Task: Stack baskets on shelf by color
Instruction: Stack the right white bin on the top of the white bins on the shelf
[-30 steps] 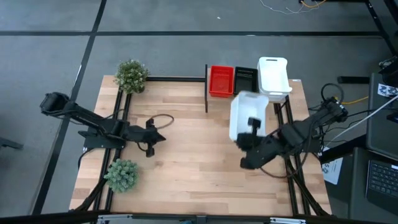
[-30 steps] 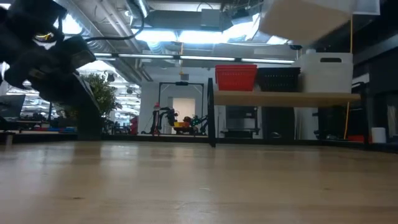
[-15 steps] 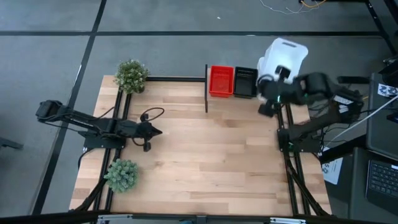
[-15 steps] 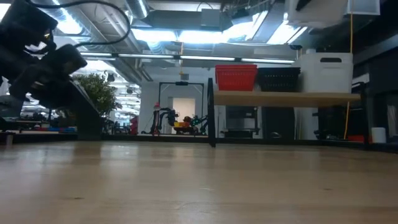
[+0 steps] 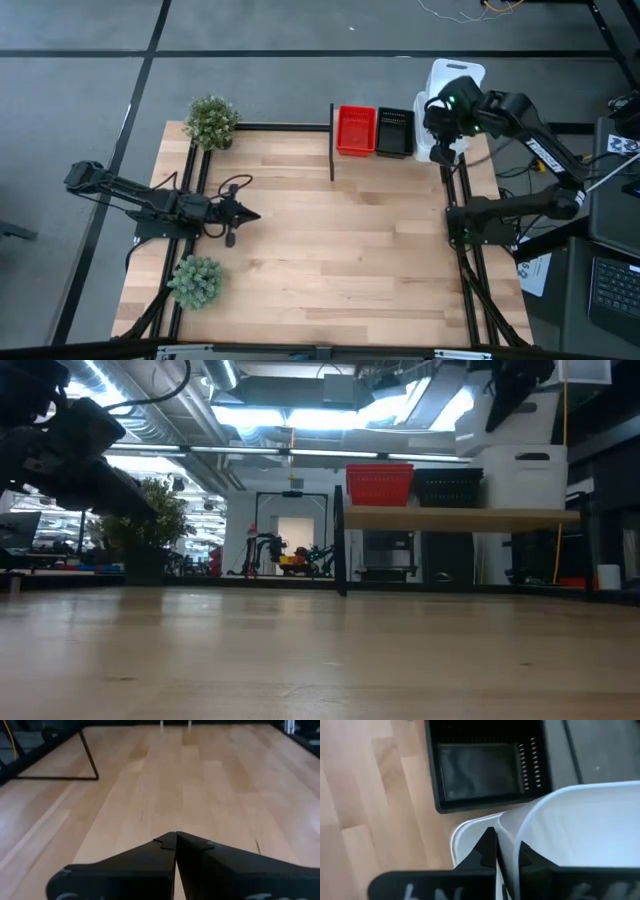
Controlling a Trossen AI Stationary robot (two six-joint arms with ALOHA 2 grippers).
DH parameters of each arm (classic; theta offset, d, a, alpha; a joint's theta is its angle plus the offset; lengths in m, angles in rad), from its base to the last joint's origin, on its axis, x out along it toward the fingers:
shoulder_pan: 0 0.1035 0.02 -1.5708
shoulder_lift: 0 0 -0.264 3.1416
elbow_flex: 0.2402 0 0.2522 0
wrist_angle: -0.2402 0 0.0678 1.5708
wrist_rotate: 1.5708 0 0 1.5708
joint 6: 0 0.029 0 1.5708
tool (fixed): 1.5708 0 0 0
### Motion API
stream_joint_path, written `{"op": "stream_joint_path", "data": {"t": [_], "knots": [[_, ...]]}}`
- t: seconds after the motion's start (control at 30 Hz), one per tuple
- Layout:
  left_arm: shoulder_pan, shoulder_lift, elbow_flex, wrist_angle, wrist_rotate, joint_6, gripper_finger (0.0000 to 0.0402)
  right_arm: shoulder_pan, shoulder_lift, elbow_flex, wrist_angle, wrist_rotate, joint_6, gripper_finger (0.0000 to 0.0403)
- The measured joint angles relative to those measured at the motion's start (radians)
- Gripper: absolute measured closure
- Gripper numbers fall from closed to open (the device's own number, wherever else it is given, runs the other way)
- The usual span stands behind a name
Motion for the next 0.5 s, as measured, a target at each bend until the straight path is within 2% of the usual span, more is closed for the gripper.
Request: {"op": "stream_joint_path", "data": {"t": [0.1,0.27,0.5], "knots": [[-0.006,-0.03,0.0,-0.059,0.0,-0.027,0.0402,-0.089,0.026,0.001,-0.013,-0.062,-0.052,0.0403],[-0.005,-0.046,0.0,-0.06,0.0,-0.052,0.0402,-0.185,0.067,0.003,-0.048,-0.174,-0.123,0.0403],[-0.005,-0.047,0.0,-0.061,0.0,-0.051,0.0402,-0.227,0.098,0.004,-0.109,-0.222,-0.14,0.0403]]}}
